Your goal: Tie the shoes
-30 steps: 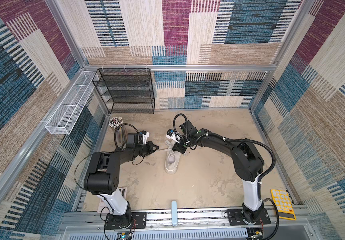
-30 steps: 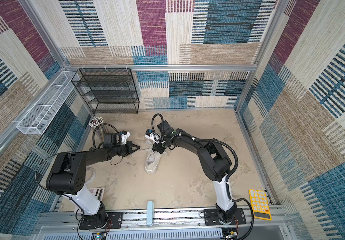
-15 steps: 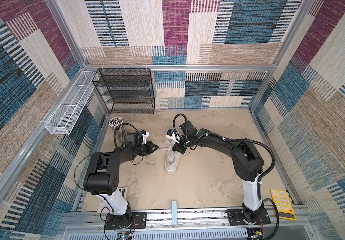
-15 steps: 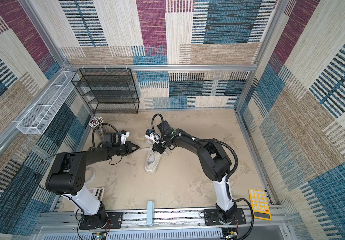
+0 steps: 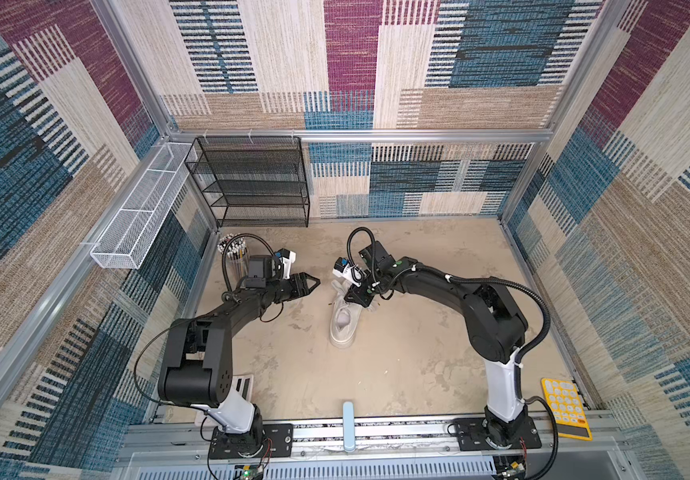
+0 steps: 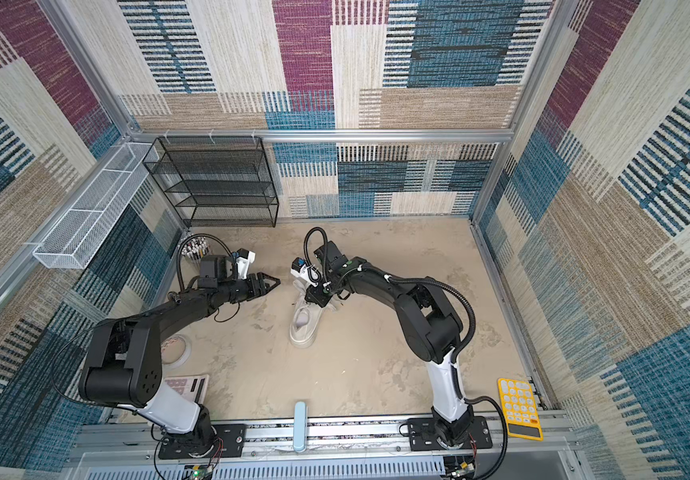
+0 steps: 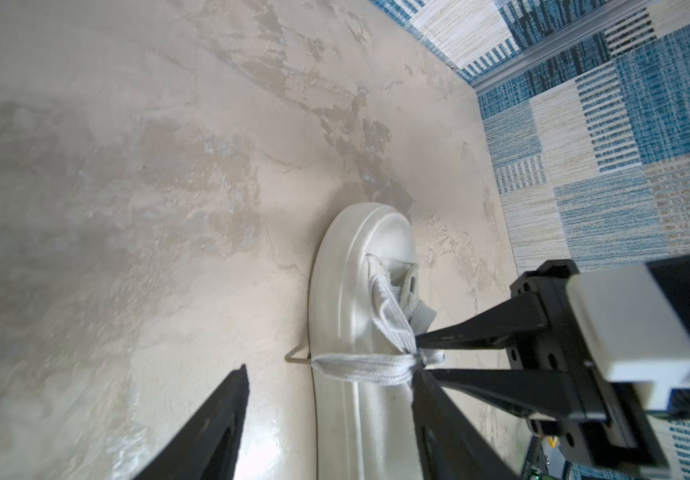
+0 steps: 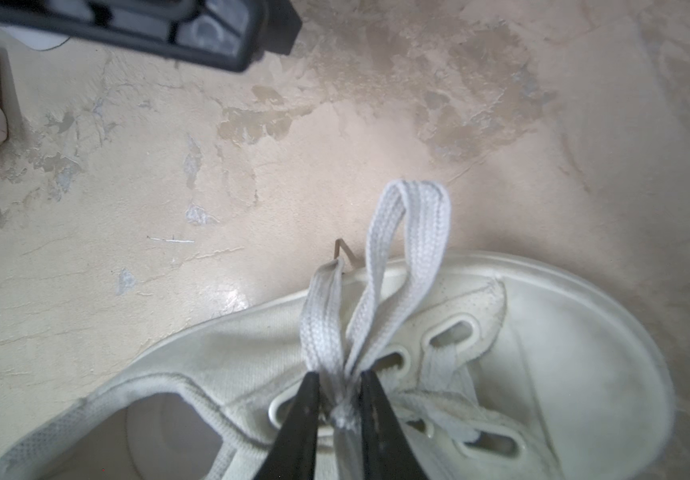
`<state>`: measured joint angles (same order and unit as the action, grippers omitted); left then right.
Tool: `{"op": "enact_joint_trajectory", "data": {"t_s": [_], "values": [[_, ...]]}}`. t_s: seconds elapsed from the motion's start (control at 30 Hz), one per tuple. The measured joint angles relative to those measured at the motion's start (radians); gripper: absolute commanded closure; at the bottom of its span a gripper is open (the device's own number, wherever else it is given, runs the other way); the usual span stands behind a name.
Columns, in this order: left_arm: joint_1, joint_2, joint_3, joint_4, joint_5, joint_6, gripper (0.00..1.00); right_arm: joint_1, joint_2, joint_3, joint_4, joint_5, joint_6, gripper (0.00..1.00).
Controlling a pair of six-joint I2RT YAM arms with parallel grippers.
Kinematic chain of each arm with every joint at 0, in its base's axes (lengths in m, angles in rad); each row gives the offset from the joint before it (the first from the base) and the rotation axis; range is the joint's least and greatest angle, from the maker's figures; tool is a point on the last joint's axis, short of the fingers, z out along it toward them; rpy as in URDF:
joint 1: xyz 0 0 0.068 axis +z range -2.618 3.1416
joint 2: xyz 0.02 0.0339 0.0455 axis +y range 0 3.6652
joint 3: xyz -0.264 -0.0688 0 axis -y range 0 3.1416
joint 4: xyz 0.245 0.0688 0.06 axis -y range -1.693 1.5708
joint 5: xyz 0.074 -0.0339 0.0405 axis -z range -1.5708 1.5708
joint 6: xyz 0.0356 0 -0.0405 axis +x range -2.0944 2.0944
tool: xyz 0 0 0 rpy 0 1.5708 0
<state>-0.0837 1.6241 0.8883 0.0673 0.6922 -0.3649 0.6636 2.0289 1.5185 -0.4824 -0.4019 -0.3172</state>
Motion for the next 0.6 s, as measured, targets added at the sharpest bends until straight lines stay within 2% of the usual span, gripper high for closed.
{"op": "enact_joint_trajectory", "data": {"t_s": [0.3, 0.4, 0.47, 0.6], "values": [[-0.098, 0.130, 0.103, -0.034, 0.025, 0.011, 0.37, 0.000, 0.000, 0.000, 0.000, -0.003, 0.003, 0.80], [-0.116, 0.157, 0.119, -0.024, 0.026, 0.008, 0.44, 0.000, 0.000, 0.000, 0.000, -0.005, 0.006, 0.80], [-0.116, 0.177, 0.129, -0.023, 0.026, 0.001, 0.53, 0.000, 0.000, -0.002, 0.001, -0.006, 0.007, 0.80], [-0.124, 0.204, 0.144, -0.018, 0.025, 0.000, 0.55, 0.000, 0.000, -0.003, 0.004, -0.007, 0.008, 0.80]]}}
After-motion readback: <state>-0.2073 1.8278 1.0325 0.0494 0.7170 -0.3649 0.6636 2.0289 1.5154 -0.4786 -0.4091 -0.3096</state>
